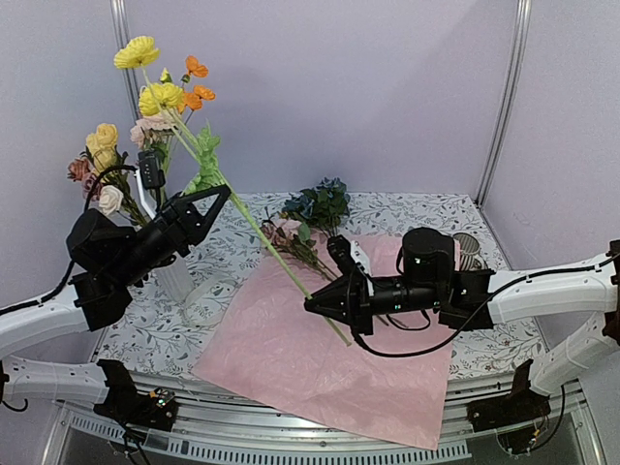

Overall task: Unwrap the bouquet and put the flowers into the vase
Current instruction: Pass from the right arm to the left, then place the fake flower in the vase.

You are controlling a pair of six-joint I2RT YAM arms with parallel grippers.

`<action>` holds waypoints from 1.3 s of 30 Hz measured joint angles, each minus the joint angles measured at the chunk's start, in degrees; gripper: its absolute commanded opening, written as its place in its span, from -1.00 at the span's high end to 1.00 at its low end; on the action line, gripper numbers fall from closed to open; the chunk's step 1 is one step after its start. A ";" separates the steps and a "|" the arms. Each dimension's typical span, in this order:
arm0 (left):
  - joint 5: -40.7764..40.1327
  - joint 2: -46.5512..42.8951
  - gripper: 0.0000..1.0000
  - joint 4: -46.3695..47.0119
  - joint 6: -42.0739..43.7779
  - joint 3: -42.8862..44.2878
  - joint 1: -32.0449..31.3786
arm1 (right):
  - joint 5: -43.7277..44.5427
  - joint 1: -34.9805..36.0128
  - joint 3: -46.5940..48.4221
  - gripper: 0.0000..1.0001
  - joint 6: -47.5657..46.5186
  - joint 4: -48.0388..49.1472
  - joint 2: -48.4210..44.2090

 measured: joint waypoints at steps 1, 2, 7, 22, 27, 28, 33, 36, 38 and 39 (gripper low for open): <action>0.07 0.04 0.64 -0.09 -0.11 0.00 0.00 | 0.09 0.07 0.00 0.89 -0.02 0.07 0.00; -0.02 0.07 0.66 -0.28 0.04 0.00 -0.02 | 0.13 0.11 0.02 0.88 -0.07 0.09 0.00; -0.57 0.11 1.00 -1.38 0.07 0.02 -0.02 | 0.59 0.26 0.37 0.83 -0.20 0.15 0.04; -4.22 -1.31 1.00 -14.12 4.11 1.73 -0.07 | 10.51 0.33 0.00 -0.55 -0.37 0.68 -0.09; -10.03 -3.63 1.00 -27.04 9.31 7.43 -0.07 | 22.43 0.33 -1.79 -0.90 -1.64 0.42 -4.98; -11.56 -4.33 1.00 -29.83 10.71 9.22 -0.07 | 25.81 0.37 -2.08 -0.96 -1.86 0.48 -5.92; -17.09 -7.48 1.00 -38.49 16.68 16.65 -0.07 | 42.99 0.35 -4.09 -0.98 -3.50 0.79 -8.09; -19.67 -8.46 1.00 -41.38 19.71 19.93 -0.07 | 49.18 0.24 -5.27 -0.98 -5.31 0.70 -8.09; -21.49 -8.87 1.00 -43.28 21.70 22.05 -0.07 | 52.26 0.22 -5.55 -0.98 -6.64 0.74 -8.04; -22.38 -8.92 1.00 -43.95 22.58 23.02 -0.07 | 53.83 0.20 -5.55 -0.98 -7.32 0.94 -8.00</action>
